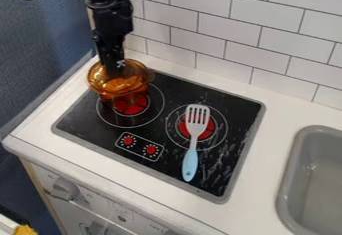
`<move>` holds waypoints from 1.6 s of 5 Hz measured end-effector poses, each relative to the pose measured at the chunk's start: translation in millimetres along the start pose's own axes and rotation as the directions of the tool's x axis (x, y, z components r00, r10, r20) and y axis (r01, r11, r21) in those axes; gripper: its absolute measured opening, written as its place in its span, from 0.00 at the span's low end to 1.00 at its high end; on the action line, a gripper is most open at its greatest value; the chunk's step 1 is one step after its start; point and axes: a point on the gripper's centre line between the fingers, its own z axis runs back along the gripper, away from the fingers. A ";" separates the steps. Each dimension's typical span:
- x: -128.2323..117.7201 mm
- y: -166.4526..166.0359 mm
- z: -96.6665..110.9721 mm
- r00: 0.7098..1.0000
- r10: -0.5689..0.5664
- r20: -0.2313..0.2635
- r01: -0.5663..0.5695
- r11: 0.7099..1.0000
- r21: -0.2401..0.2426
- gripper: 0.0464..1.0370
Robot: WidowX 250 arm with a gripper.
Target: Take the lid and put it back in the pan
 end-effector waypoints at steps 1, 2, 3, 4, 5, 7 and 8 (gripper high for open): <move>5.0 1.7 -1.6 1.000 -0.011 0.006 0.011 1.000 -0.004 0.35; 5.1 1.9 -1.2 1.000 -0.008 0.004 0.008 1.000 -0.006 0.35; 6.5 2.1 -1.8 1.000 -0.008 0.008 0.008 1.000 -0.012 0.35; 7.7 1.4 -2.8 1.000 -0.017 0.022 0.018 1.000 -0.012 0.39; 6.5 0.3 -3.1 0.999 -0.024 0.043 0.025 0.999 -0.027 0.69; 3.2 -5.4 -2.5 0.999 -0.029 0.038 0.030 0.999 -0.033 0.96; 2.5 -9.4 1.7 0.999 -0.022 0.039 0.024 0.999 -0.048 0.96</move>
